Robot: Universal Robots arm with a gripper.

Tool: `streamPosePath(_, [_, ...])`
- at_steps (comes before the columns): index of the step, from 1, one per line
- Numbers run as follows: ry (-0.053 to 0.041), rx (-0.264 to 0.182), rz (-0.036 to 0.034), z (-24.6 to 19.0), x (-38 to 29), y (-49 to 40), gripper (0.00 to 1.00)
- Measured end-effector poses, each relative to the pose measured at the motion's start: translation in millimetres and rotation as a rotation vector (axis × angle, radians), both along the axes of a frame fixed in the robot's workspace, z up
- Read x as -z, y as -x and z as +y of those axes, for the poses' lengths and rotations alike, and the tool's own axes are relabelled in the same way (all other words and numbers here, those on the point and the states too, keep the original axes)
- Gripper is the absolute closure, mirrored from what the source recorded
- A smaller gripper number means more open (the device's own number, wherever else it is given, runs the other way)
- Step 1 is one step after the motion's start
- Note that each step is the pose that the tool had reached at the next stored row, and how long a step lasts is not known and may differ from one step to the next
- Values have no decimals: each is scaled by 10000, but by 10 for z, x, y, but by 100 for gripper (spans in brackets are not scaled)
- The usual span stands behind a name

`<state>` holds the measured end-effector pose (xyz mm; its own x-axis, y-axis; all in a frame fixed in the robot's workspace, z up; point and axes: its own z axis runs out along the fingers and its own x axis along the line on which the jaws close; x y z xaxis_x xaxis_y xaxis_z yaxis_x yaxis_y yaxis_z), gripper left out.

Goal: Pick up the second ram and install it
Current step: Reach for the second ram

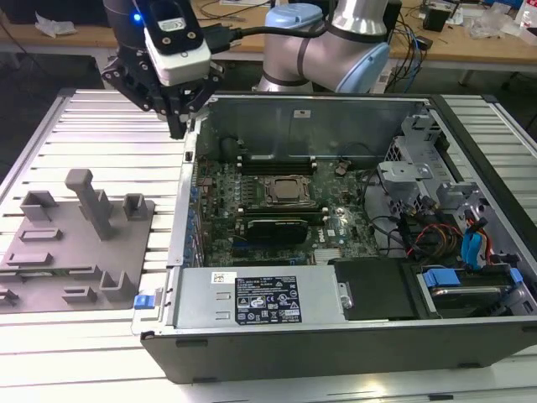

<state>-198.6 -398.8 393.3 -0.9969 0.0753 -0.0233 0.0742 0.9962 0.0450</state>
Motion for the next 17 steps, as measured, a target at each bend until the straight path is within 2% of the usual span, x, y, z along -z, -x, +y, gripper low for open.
streamPosePath(5, [-1, 1, -1, 0, 1, 174, 89])
streamPosePath(10, [-1, 0, -1, 0, 1, 401, 89])
streamPosePath(17, [-1, -1, 0, 0, 0, 646, 89])
